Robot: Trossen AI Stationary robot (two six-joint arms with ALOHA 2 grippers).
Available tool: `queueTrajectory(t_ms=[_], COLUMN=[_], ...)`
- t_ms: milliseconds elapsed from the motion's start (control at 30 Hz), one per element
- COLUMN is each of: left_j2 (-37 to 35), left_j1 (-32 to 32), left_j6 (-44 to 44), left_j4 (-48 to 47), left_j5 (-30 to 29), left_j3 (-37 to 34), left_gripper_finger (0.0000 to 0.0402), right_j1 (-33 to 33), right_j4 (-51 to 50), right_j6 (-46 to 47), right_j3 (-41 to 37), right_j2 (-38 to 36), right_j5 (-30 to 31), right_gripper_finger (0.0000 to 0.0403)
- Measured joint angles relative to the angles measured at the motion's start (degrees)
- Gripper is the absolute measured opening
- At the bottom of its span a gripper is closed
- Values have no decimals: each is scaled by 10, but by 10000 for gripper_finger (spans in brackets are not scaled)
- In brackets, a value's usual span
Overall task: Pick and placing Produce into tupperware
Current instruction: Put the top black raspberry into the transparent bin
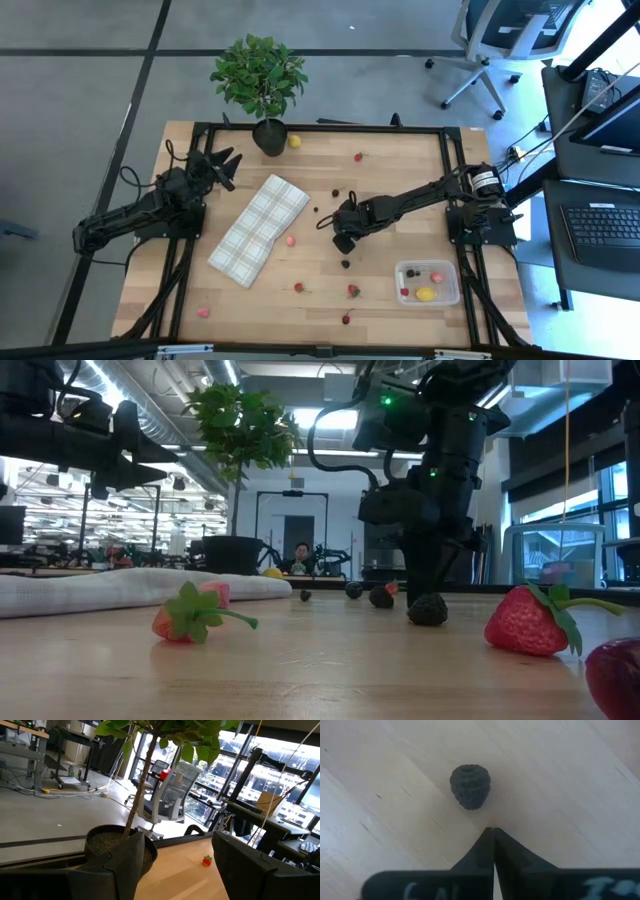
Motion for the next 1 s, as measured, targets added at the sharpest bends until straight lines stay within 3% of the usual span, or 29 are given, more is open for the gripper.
queueTrajectory(t_ms=[300,467,733,1000], left_j2=[0,0,0,0], left_j1=[0,0,0,0], left_j6=[0,0,0,0], left_j4=[0,0,-3,-11], left_j5=[0,0,0,0], left_j3=[0,0,0,0], left_gripper_finger=[225,225,225,225], right_j1=[-17,-29,-34,-34], right_j4=[-2,-5,0,71], right_j6=[2,-28,-29,-74], right_j3=[4,18,22,23], right_j2=[-9,-7,-7,-9], right_j5=[-31,-60,-51,-46], right_gripper_finger=[54,117,234,276])
